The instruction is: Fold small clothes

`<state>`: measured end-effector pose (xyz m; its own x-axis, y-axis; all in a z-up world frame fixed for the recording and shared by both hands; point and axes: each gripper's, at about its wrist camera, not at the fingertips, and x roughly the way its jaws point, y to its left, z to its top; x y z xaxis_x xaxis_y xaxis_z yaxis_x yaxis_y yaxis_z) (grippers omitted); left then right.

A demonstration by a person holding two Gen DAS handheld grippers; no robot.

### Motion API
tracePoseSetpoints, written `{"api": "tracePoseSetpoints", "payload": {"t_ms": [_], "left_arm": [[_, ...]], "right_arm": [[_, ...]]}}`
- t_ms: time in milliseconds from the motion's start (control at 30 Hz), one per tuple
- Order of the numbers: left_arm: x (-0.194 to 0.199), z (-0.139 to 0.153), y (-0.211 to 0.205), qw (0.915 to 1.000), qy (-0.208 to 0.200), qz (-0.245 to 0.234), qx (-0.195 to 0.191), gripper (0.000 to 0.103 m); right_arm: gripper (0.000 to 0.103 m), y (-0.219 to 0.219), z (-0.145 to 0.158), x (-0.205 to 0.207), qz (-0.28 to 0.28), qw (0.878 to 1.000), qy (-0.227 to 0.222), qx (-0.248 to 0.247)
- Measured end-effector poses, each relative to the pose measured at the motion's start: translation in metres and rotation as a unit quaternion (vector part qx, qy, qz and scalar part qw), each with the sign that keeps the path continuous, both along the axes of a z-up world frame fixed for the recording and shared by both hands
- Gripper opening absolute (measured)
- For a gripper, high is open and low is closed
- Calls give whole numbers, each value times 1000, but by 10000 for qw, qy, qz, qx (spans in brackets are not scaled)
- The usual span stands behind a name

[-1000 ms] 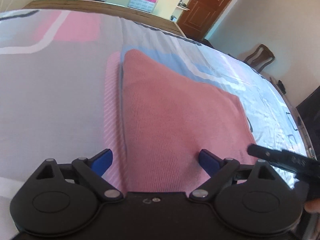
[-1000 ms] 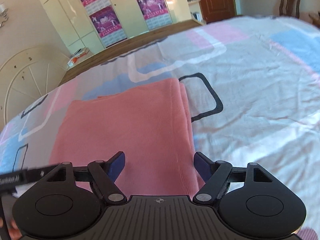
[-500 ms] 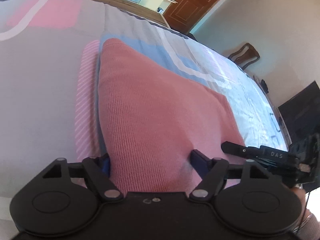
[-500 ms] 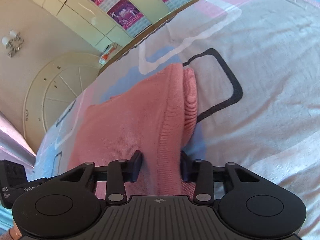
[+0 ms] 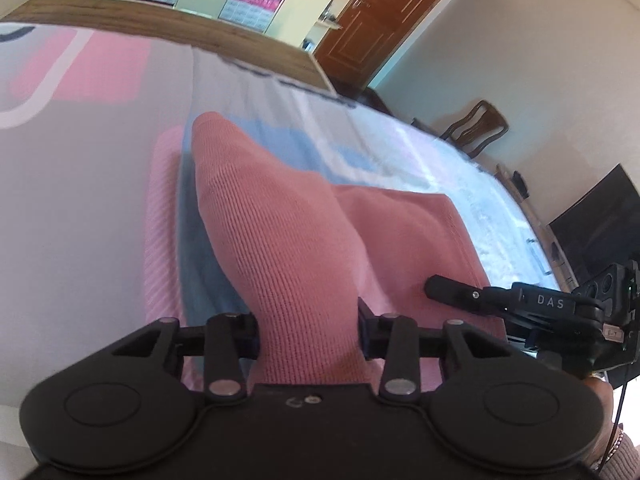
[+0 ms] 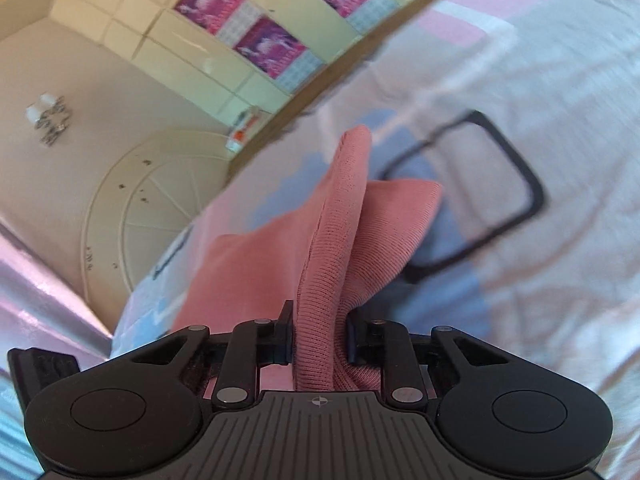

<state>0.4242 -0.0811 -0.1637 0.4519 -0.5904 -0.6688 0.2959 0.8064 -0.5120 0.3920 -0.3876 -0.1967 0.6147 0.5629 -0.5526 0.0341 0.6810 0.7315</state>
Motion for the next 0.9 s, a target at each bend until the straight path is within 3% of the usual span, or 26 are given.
{"api": "tracePoseSetpoints", "payload": {"t_ms": [200, 433, 667, 900], "left_arm": [[-7, 32, 44, 9995, -217, 211, -104, 38], [-18, 59, 160, 9969, -456, 622, 126, 38], [-11, 54, 304, 9942, -469, 916, 303, 38], [-1, 27, 400, 9923, -352, 998, 646, 38]], "right_arm": [[23, 51, 38, 5, 283, 9992, -274, 46], [23, 171, 56, 23, 729, 9961, -421, 258], [23, 327, 33, 51, 933, 9943, -302, 414], [23, 438, -1, 73, 1199, 9923, 26, 307]]}}
